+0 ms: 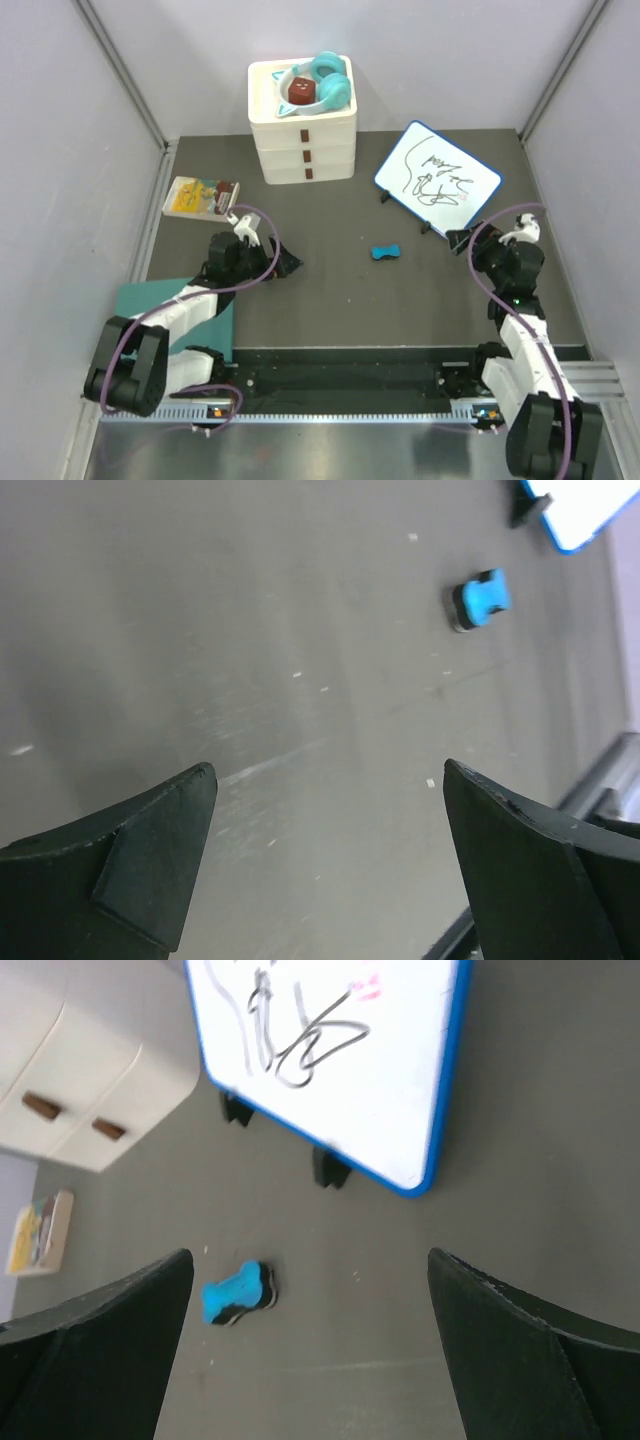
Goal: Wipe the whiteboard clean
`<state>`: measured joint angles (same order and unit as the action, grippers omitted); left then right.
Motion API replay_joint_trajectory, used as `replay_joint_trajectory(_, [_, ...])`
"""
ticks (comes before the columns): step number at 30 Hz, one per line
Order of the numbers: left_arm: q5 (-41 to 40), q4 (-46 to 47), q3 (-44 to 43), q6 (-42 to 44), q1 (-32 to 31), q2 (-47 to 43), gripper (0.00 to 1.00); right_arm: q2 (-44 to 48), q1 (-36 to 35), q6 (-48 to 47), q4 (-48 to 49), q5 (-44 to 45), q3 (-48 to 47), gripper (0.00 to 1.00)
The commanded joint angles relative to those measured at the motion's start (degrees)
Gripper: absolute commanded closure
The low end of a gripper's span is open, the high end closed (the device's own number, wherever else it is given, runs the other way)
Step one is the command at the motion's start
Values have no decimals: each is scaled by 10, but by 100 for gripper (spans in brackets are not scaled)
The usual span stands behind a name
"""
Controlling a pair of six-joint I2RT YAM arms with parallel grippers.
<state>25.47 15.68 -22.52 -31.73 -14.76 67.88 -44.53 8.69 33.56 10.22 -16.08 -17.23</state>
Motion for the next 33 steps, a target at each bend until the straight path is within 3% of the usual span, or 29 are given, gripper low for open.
replay_joint_trajectory(1, [89,154,4,-49,-4,51,1,-61,87,53,106,-95,26,1])
replay_joint_trajectory(5, [160,153,-65,-27,-17,168,1,-187,137,117,288,-178,47,3])
replay_joint_trajectory(7, [192,174,-99,-32,-27,203,1,-269,142,135,353,-210,51,14])
replay_joint_trajectory(8, [210,182,-108,-34,-30,229,1,-294,145,158,393,-221,53,29])
replay_joint_trajectory(12, [201,197,-147,-31,-49,266,1,-400,152,206,555,-244,62,37])
replay_joint_trajectory(19, [198,210,-208,-16,-89,342,1,-514,152,223,629,-239,44,44])
replay_joint_trajectory(21, [182,173,-235,2,-112,356,1,-549,152,234,650,-238,43,44])
replay_joint_trajectory(26, [15,-21,-310,131,-170,337,1,-591,164,262,715,-255,39,44])
replay_joint_trajectory(28, [-42,-41,-337,151,-181,330,1,-597,165,265,720,-259,40,44])
replay_joint_trajectory(33, [-53,60,-331,218,-185,314,1,-602,165,263,720,-266,33,43])
